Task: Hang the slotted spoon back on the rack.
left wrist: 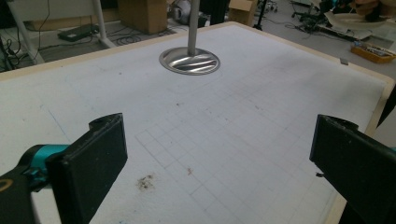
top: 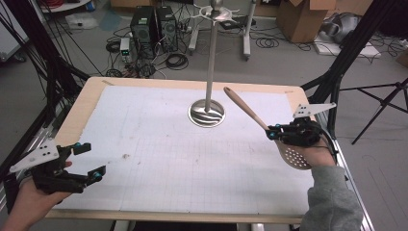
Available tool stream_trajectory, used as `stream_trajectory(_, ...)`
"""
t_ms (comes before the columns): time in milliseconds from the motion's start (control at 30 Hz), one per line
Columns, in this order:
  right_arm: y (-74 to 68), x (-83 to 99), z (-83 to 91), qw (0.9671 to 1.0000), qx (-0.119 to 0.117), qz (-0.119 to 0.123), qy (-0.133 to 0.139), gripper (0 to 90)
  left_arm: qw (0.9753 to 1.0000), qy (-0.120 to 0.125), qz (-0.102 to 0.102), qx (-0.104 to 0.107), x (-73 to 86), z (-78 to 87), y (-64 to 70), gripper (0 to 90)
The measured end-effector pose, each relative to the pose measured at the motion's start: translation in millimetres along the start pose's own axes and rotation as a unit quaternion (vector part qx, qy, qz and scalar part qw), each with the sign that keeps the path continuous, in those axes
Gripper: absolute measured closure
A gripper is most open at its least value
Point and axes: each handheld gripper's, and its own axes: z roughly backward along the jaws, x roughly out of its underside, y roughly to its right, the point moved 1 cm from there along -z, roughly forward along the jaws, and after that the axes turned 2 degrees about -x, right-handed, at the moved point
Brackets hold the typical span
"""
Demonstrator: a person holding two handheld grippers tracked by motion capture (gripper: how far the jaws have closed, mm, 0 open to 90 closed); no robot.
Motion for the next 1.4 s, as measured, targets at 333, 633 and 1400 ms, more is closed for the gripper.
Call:
stream_trajectory(333,2.3,-25.8,20.7,0.9997,0.013,0.003,0.021,78.3,1.0,-0.002,0.001,0.001,0.8,-1.1,0.0,4.4)
stream_trajectory(633,2.1,-45.0,31.6,0.9987,0.027,0.003,0.043,78.3,1.0,-0.004,0.0,0.002,1.3,-1.7,0.2,4.4)
stream_trajectory(1400,0.2,-96.4,55.5,0.9962,0.052,0.026,0.064,78.3,1.0,-0.003,0.002,0.001,1.7,0.9,-0.8,4.4)
